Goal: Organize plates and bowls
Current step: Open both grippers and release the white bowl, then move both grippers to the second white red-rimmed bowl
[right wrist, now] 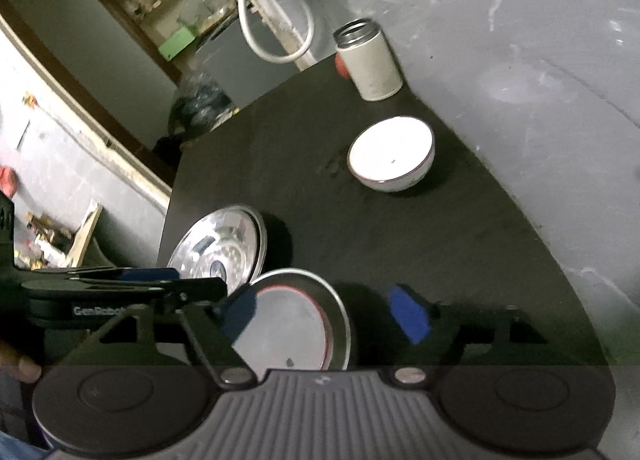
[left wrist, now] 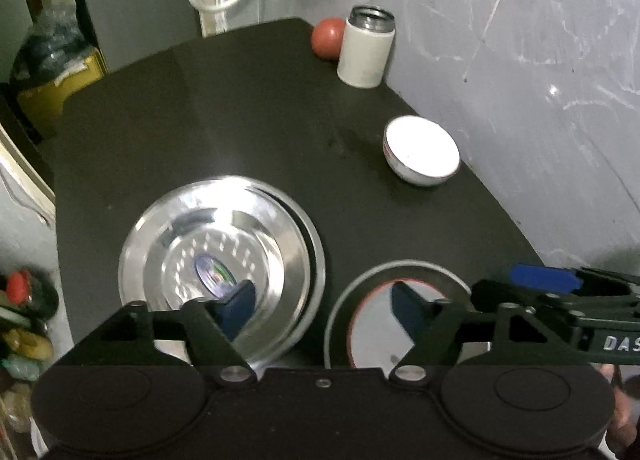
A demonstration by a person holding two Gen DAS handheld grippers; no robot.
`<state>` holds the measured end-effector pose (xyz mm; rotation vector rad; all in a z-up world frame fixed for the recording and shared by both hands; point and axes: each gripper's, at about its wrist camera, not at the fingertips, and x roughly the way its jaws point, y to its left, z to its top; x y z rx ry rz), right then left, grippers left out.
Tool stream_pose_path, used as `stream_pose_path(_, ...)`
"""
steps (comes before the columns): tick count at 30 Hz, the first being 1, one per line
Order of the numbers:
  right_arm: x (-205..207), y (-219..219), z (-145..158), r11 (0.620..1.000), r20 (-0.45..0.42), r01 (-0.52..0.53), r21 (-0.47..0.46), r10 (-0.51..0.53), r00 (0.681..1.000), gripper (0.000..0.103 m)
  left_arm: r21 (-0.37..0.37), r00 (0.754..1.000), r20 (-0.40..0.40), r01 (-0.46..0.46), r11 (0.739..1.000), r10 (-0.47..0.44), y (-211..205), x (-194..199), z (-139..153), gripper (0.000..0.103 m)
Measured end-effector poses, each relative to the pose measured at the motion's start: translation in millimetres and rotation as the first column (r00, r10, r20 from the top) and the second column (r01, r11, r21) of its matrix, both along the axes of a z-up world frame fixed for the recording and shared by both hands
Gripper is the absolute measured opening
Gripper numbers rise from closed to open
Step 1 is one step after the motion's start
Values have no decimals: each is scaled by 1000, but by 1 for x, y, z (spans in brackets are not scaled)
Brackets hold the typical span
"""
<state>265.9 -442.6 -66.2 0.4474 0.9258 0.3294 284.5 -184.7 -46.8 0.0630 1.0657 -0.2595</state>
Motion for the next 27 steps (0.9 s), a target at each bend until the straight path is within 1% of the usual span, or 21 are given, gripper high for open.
stream_pose_path(1, 1, -1, 0, 1000, 3, 6, 4, -6, 1000, 91, 4, 1000, 9, -1, 1000, 1, 0, 2, 1, 85)
stream_pose_path(3, 2, -2, -1, 1000, 6, 16, 15, -16, 1000, 96, 12, 1000, 26, -8, 1000, 7, 1, 4, 3, 95)
stream_pose_path(4, 3, -2, -2, 1000, 5, 22, 18, -22, 1000, 100, 16, 999, 34, -13, 1000, 13, 2, 6, 4, 97)
stream_pose_path(8, 7, -2, -7, 998, -6, 48, 37, -47, 999, 103, 20, 999, 41, -28, 999, 27, 5, 14, 5, 102)
stream_pose_path(11, 5, -2, -15, 995, 1, 92, 45, -92, 996, 103, 6, 997, 61, -42, 999, 41, 10, 18, 3, 102)
stream_pose_path(12, 3, -2, -16, 993, 16, 115, 38, -116, 993, 103, -6, 996, 75, -49, 999, 50, 12, 20, 3, 102)
stream_pose_path(16, -5, 2, -17, 978, 88, 208, 6, -208, 974, 103, -63, 992, 103, -73, 995, 79, 19, 32, 6, 102)
stream_pose_path(19, -4, 2, -20, 961, 114, 277, 3, -276, 954, 103, -74, 993, 95, -69, 995, 76, 19, 49, 6, 102)
stream_pose_path(23, 4, 2, -25, 943, 94, 331, 3, -330, 939, 103, -71, 994, 101, -29, 997, 36, 11, 74, 4, 102)
stream_pose_path(27, 12, 3, -27, 931, 70, 365, -34, -362, 930, 103, -80, 995, 99, 25, 997, -17, 2, 96, -4, 102)
